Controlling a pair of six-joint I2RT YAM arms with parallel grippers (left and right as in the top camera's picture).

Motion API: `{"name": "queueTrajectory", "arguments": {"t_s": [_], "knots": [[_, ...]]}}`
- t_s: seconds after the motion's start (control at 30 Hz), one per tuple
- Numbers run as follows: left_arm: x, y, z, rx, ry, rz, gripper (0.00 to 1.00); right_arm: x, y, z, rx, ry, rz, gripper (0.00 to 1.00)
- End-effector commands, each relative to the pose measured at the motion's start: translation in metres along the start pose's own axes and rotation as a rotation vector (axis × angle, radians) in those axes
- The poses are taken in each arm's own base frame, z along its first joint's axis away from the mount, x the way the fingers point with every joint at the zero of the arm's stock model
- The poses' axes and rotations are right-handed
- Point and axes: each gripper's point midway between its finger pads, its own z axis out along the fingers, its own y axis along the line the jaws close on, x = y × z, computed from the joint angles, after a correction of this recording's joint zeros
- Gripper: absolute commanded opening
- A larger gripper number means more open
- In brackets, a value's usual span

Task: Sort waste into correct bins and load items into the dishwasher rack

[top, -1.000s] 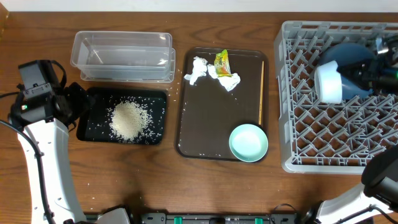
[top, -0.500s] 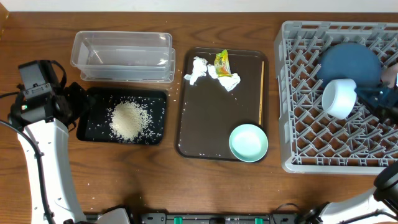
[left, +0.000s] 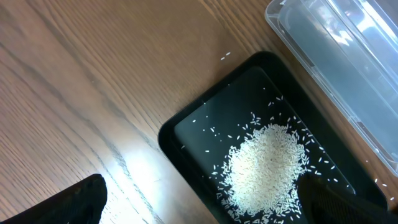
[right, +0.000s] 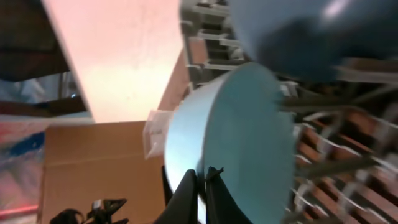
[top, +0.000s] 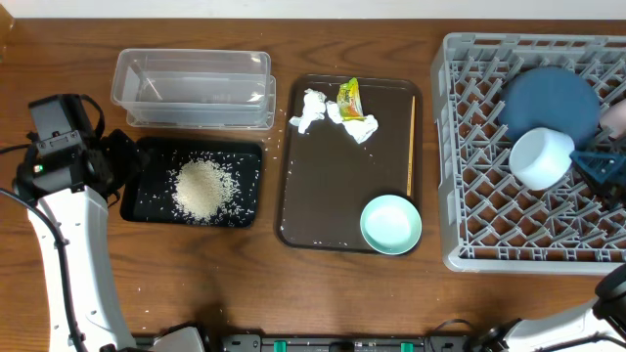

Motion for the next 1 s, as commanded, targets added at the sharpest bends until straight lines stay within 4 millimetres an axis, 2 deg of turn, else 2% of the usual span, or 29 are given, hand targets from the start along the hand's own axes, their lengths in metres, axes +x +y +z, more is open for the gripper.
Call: {"name": "queueTrajectory", "arguments": {"t_s": [0.0,0.07,0.2,0.33,0.4,0.5,0.6,0.63,0.7,0.87,0.97], "knots": [[-0.007,0.001,-0.006,-0.003,-0.024,-0.009,1.00,0.002,-0.011,-0.011,0.068,-0.017,0.010,0.07],[-0.007,0.001,-0.006,-0.003,-0.024,-0.009,1.00,0.001,-0.014,-0.014,0.087,-0.022,0.020,0.09],[-0.007,0.001,-0.006,-0.003,-0.024,-0.009,1.00,0.000,-0.008,-0.019,0.108,-0.041,0.004,0.15],[-0.007,0.001,-0.006,-0.003,-0.024,-0.009,1.00,-0.005,-0.002,-0.029,0.198,-0.090,-0.002,0.20],[-0.007,0.001,-0.006,-0.003,-0.024,-0.009,1.00,-0.009,0.002,-0.037,0.262,-0.132,-0.020,0.27],[-0.007,0.001,-0.006,-0.003,-0.024,-0.009,1.00,-0.014,0.010,-0.051,0.355,-0.208,-0.026,0.44],[-0.007,0.001,-0.006,-0.003,-0.024,-0.009,1.00,-0.014,0.028,-0.058,0.389,-0.253,-0.087,0.48],[-0.007,0.001,-0.006,-0.003,-0.024,-0.009,1.00,-0.013,0.034,-0.058,0.403,-0.264,-0.107,0.48],[-0.007,0.001,-0.006,-0.003,-0.024,-0.009,1.00,-0.012,0.040,-0.054,0.435,-0.266,-0.131,0.39],[-0.007,0.001,-0.006,-0.003,-0.024,-0.009,1.00,-0.003,0.027,-0.026,0.627,-0.214,-0.132,0.01],[-0.007,0.001,-0.006,-0.003,-0.024,-0.009,1.00,0.008,0.022,0.003,0.709,-0.135,-0.173,0.01]]}}
